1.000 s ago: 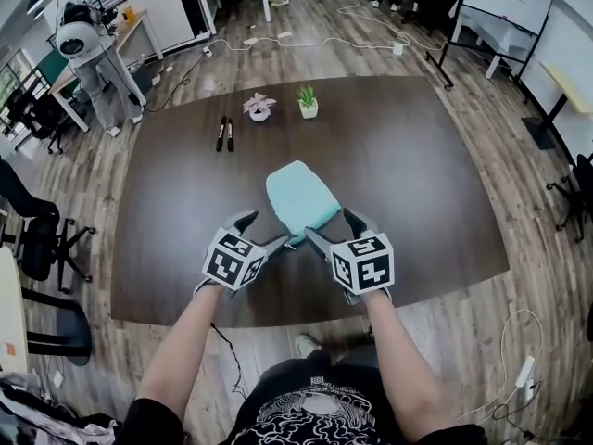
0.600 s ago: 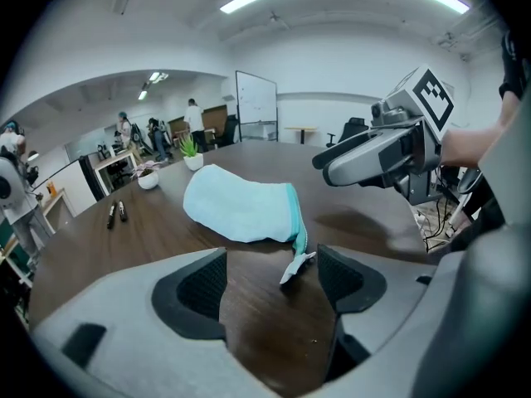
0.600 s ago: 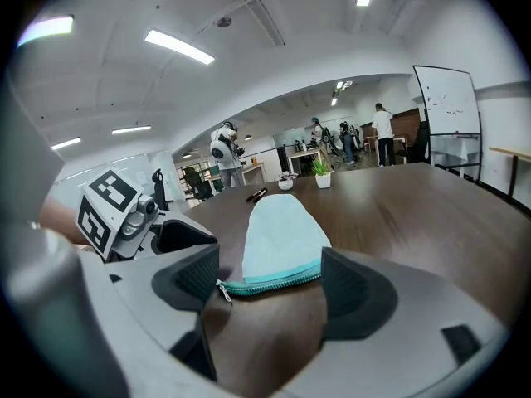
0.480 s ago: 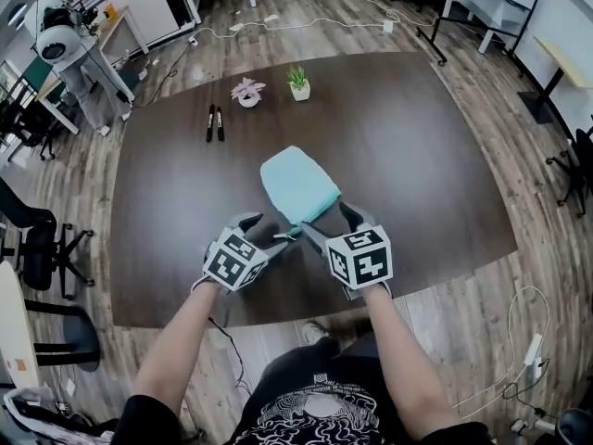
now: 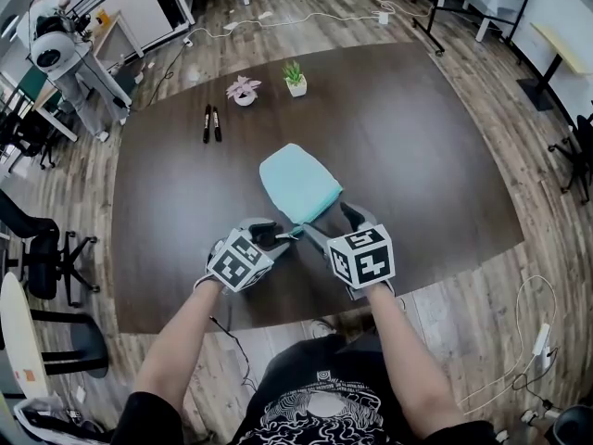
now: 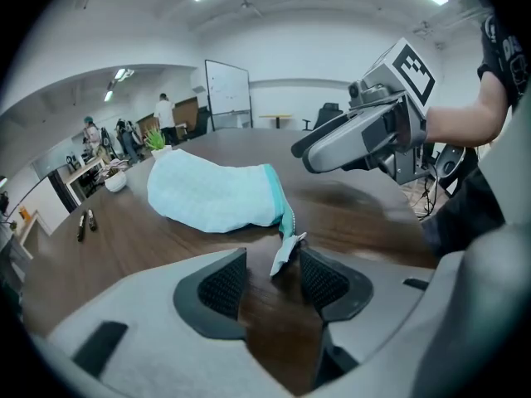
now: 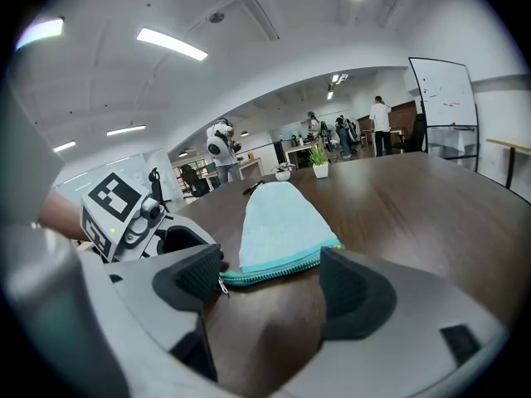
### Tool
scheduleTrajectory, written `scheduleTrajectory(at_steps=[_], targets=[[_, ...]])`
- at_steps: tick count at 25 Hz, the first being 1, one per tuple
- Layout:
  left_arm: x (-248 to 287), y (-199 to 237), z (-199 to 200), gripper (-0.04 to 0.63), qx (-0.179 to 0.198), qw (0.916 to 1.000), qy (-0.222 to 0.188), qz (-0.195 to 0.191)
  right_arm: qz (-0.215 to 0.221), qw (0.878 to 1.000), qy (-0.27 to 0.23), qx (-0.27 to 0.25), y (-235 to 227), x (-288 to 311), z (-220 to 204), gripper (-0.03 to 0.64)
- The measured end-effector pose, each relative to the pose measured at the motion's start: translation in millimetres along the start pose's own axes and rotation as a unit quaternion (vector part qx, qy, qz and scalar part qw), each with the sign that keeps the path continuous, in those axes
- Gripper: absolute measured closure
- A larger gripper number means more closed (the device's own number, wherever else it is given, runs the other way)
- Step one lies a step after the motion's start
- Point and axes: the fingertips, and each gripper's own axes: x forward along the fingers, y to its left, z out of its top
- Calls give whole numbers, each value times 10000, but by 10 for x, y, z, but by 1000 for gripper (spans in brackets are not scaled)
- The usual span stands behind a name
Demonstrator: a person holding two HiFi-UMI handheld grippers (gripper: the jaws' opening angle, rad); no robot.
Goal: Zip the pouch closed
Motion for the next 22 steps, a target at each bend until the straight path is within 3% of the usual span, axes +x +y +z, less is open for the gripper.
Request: scheduleTrajectory(at_steps=[8, 11, 14, 18, 22], targets=[[24, -80, 19, 455, 175, 9995, -26, -260, -16, 10000, -19, -5, -33, 40, 16, 247], [28, -97, 38, 526, 220, 9995, -44, -227, -8, 10000, -13, -29, -23, 32, 21, 247], [13, -105, 59, 545, 244, 9995, -75, -207, -2, 10000, 0, -40, -10, 28, 9, 247], [-14, -94, 61, 560, 103, 9996, -145, -205, 3, 10000, 14, -36, 3, 14, -21, 247], [-53, -112, 105, 566, -266, 9987, -290, -315, 11, 10000, 29, -55, 2, -40, -36, 247]])
